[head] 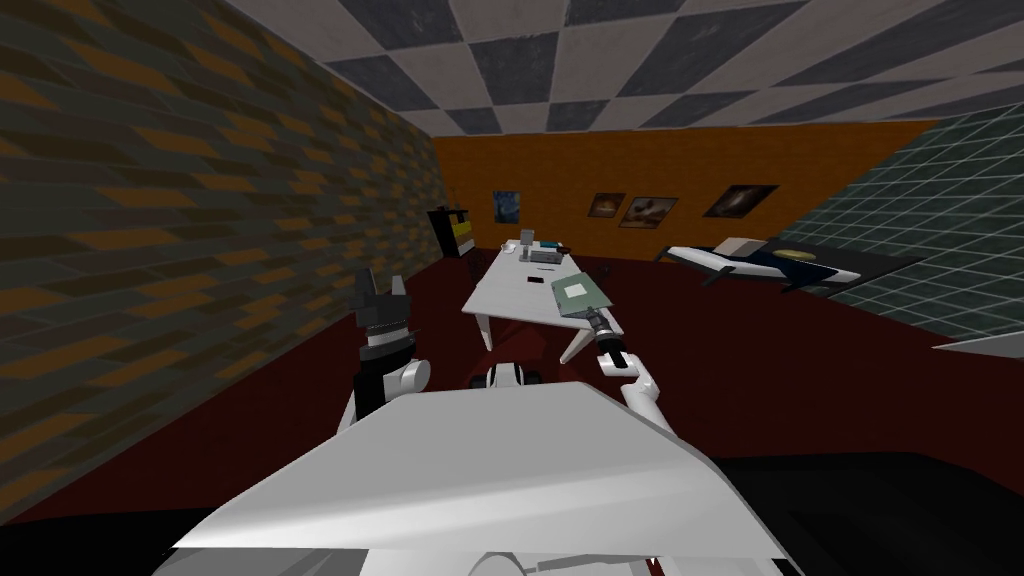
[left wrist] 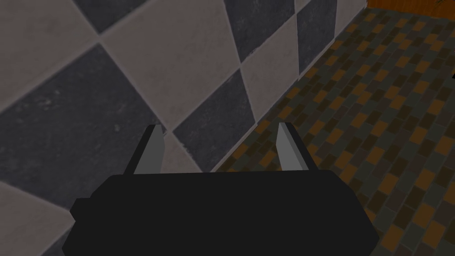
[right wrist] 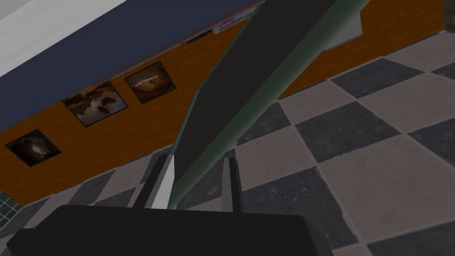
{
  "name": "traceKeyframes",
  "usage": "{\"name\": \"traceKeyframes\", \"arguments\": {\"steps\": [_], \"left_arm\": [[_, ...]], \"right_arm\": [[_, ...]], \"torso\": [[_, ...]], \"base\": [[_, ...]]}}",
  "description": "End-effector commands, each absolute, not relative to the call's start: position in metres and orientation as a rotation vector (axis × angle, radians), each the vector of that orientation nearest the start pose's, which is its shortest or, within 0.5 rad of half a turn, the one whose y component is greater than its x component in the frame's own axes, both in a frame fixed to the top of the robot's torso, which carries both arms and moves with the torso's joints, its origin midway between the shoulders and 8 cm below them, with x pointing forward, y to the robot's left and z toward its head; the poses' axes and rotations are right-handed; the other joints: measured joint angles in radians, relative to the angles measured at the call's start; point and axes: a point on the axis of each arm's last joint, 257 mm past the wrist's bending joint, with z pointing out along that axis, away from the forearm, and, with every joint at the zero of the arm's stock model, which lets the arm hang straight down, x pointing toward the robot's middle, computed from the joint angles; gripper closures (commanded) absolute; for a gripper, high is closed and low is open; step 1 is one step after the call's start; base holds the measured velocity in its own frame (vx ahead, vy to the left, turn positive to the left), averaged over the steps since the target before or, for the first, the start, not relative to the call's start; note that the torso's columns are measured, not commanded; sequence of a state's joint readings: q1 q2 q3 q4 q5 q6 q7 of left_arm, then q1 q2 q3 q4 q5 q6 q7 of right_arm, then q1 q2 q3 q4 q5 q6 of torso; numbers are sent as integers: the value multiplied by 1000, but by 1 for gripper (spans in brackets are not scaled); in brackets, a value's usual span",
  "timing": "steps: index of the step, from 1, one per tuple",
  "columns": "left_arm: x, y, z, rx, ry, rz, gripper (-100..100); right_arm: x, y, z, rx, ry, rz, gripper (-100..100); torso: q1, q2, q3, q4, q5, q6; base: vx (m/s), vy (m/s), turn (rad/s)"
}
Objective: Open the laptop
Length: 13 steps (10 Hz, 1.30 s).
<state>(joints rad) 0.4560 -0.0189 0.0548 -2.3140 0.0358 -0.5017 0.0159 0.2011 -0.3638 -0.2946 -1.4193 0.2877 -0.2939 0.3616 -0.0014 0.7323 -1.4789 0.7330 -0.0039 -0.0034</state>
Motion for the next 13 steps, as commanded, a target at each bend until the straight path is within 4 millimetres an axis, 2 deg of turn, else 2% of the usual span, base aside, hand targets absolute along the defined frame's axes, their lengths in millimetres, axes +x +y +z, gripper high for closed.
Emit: {"name": "traceKeyframes", "arguments": {"steps": [1, 5, 7, 8, 9, 13], "left_arm": [[334, 296, 55, -630, 513, -1317, 0], [334, 296, 55, -630, 513, -1317, 0], [334, 296, 55, -630, 513, -1317, 0], [334, 296, 55, -630, 513, -1317, 0], [334, 296, 55, -630, 513, -1317, 0], [334, 296, 55, -630, 513, -1317, 0]], "right_arm": [[449, -503, -238, 575, 1455, 230, -100], [455, -518, -215, 585, 1450, 214, -100], [459, -528, -197, 593, 1445, 204, -100], [457, -524, -203, 594, 1450, 206, -100], [457, -524, -204, 598, 1452, 206, 0], [456, -524, -206, 602, 1456, 205, 0]], "torso": [[3, 3, 1, 3, 3, 2], [3, 8, 4, 7, 7, 3], [5, 9, 4, 8, 7, 3], [5, 9, 5, 7, 7, 4], [3, 7, 4, 7, 6, 4], [1, 5, 3, 5, 4, 3]], "base": [[-46, 30, 60], [-37, 29, 36], [-45, 24, 64], [-21, 9, 9], [0, 0, 0], [0, 0, 0]]}}
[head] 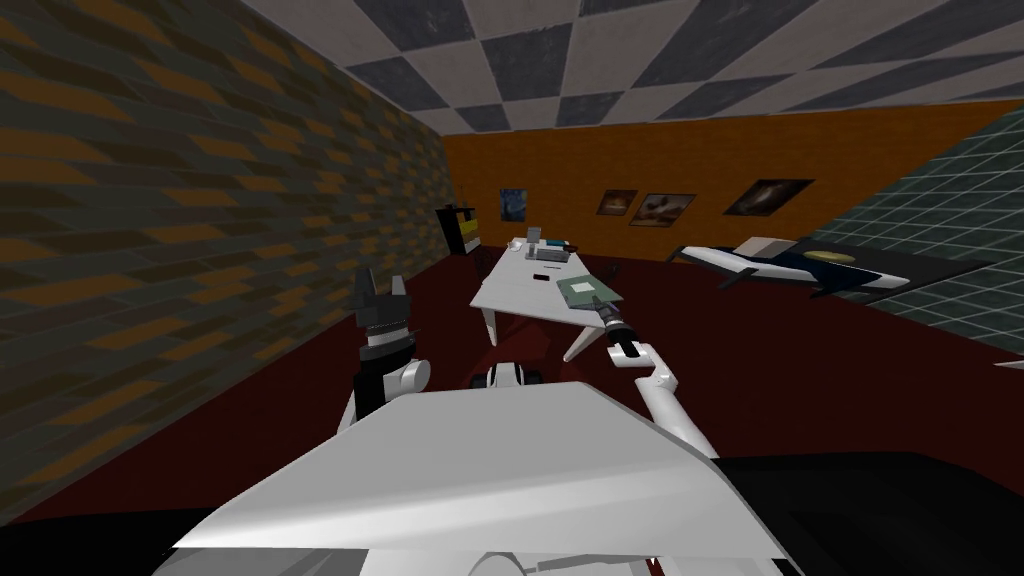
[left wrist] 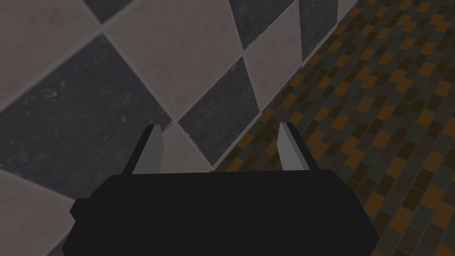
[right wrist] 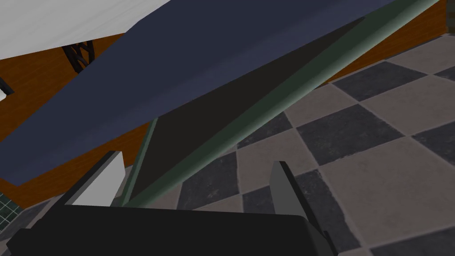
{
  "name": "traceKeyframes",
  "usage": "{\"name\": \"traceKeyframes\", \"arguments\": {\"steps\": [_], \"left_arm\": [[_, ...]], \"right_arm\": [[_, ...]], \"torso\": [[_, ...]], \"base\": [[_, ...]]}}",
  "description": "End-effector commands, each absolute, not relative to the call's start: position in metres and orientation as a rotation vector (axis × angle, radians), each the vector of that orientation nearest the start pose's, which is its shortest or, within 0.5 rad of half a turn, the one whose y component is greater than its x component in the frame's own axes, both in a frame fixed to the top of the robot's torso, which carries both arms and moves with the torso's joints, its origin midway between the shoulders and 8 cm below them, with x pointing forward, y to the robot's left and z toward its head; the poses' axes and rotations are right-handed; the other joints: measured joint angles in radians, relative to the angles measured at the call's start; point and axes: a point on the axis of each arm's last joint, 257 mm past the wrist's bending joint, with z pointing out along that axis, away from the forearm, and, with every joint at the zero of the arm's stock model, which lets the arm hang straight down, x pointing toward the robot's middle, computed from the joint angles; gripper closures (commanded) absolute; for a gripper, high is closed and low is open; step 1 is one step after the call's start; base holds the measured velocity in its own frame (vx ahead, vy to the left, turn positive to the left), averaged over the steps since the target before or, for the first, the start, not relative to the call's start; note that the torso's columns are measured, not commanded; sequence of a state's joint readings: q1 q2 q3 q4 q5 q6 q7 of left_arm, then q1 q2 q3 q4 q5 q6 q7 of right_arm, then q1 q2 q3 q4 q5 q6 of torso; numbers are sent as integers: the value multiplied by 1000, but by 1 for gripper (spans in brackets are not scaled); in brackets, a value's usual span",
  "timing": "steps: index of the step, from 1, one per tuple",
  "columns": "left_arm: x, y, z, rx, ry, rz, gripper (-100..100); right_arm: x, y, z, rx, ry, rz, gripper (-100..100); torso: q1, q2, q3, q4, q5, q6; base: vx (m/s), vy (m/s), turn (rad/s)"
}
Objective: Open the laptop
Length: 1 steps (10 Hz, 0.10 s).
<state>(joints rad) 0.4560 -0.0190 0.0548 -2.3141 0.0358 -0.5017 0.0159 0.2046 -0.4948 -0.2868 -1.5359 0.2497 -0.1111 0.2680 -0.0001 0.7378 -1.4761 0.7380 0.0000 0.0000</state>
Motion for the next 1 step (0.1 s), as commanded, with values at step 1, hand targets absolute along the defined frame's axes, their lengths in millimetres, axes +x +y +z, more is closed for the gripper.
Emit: {"name": "traceKeyframes", "arguments": {"steps": [1], "left_arm": [[334, 296, 55, -630, 513, -1317, 0]], "right_arm": [[456, -525, -206, 601, 1455, 205, 0]], "torso": [[0, 0, 0, 0, -1, 0]], "base": [[0, 0, 0]]}}
